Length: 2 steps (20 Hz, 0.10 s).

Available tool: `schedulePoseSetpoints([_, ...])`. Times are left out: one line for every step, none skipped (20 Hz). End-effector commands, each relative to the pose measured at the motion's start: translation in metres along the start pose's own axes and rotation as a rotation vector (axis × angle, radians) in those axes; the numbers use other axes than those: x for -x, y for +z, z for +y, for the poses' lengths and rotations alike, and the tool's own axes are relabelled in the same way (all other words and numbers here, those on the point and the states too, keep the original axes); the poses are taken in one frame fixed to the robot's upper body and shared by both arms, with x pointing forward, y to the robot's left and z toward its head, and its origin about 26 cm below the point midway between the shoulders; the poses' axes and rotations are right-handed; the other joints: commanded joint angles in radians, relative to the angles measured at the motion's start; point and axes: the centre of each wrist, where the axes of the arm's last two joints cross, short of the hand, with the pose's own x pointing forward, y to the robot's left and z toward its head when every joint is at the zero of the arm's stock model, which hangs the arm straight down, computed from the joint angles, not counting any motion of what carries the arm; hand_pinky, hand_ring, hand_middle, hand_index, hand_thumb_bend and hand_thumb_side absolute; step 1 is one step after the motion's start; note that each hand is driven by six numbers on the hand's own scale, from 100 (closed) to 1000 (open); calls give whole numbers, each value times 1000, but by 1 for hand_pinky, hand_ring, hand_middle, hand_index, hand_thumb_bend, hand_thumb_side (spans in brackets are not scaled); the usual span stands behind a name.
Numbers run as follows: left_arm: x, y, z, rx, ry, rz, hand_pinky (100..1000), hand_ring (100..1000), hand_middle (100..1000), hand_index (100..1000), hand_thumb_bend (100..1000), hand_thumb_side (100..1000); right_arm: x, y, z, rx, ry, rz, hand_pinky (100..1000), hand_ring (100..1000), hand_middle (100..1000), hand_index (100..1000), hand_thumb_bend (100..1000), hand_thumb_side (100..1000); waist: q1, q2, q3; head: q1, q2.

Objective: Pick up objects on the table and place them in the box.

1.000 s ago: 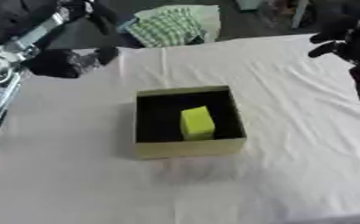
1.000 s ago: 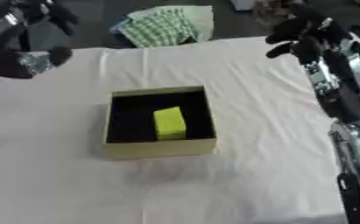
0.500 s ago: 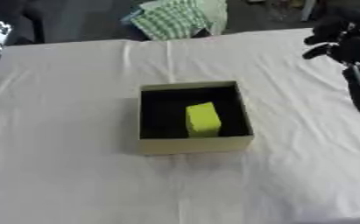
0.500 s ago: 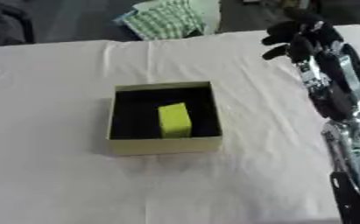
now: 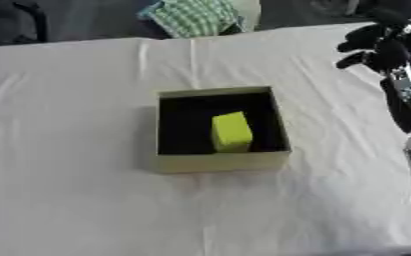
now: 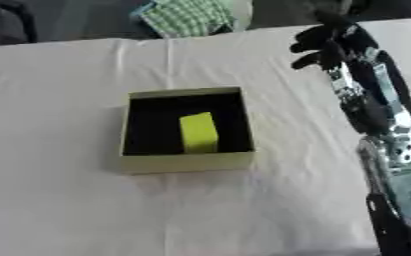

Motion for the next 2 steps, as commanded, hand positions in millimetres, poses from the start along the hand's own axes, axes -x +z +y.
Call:
schedulePoseSetpoints([-8, -3, 4, -9, -9, -23, 868, 620, 686, 774, 357, 706, -4, -4, -2, -6, 17, -10, 602, 712, 686, 904, 100, 659, 0, -12, -1, -3, 9])
schedulePoseSetpoints([-6, -2, 4, -20, -4, -17, 861, 611, 677, 769, 352, 708, -4, -4, -1, -7, 15, -10, 602, 711, 684, 904, 100, 659, -1, -9, -1, -5, 7])
